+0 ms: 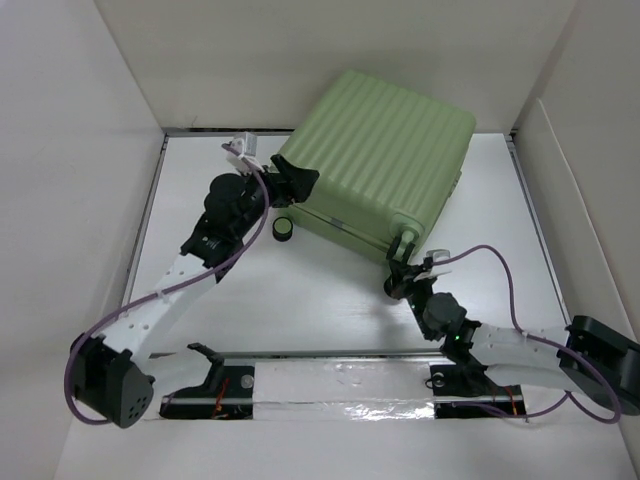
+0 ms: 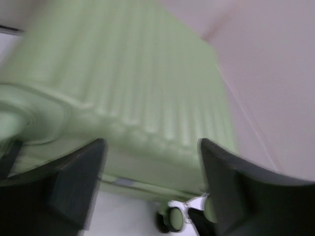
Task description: Pack the luggage
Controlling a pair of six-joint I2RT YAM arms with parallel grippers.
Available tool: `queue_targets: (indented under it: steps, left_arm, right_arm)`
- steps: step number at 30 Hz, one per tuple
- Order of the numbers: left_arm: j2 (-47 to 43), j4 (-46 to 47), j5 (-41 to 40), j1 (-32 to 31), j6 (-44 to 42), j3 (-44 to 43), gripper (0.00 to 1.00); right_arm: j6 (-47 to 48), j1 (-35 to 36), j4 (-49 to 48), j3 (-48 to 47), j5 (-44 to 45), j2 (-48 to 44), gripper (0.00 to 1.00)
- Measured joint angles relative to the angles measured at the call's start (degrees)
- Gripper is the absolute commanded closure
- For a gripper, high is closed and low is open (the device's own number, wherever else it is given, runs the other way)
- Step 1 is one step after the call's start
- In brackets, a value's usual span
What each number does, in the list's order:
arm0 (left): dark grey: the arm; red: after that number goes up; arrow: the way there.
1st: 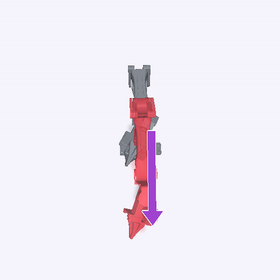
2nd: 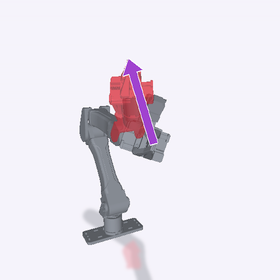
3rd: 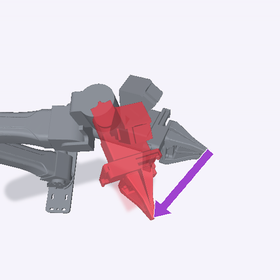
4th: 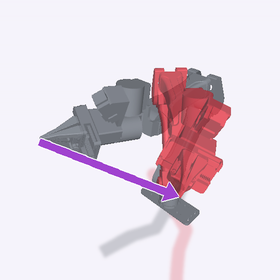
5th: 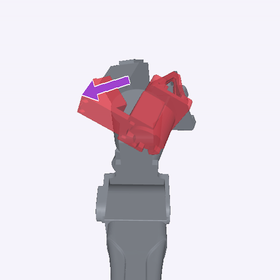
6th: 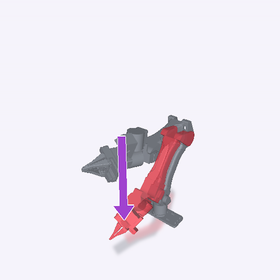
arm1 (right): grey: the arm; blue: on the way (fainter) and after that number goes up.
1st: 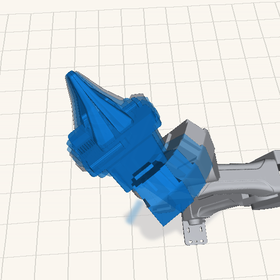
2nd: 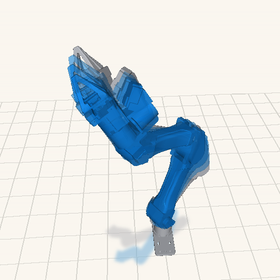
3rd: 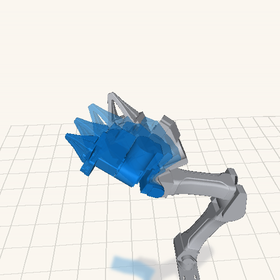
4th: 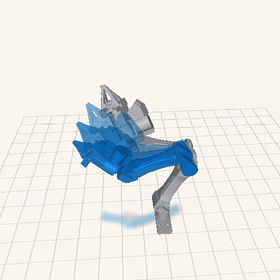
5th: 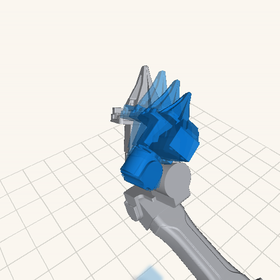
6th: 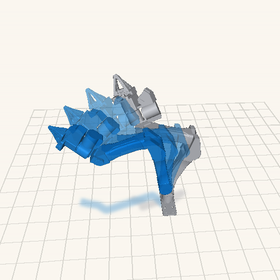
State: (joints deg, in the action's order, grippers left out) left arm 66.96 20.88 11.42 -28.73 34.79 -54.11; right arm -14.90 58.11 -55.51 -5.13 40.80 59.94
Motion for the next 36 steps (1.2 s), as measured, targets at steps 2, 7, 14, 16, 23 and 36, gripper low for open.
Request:
queue_targets:
  steps: [2, 7, 14, 16, 23, 36]
  left_arm:
    - [-2.5, -5.7, -7.3, 0.7, -1.7, -0.2, 0.01]
    - [-0.7, -21.9, -19.5, 3.3, -6.6, -5.0, 0.01]
    - [8.3, -31.5, -21.7, 5.1, -15.4, -7.6, 0.01]
    - [10.7, -32.8, -20.5, 6.1, -18.1, -9.5, 0.01]
    - [18.6, -35.1, -19.4, 7.2, -26.2, -18.8, 0.08]
    - [22.1, -36.3, -7.2, 7.1, -32.7, -22.2, 1.00]
  right_arm:
    - [0.0, -0.2, 1.0, 0.1, -0.8, -1.0, 1.00]
    - [0.2, -0.6, 2.0, 0.1, -2.1, -1.4, 1.00]
    - [0.6, -0.8, 2.0, 0.1, -3.4, -1.4, 1.00]
    - [0.6, -0.8, 2.4, 0.1, -3.9, -1.7, 1.00]
    - [0.6, -1.2, 4.3, 0.4, -5.5, -3.9, 1.00]
    - [1.4, -7.4, 21.4, 1.5, -11.3, -21.9, 1.00]
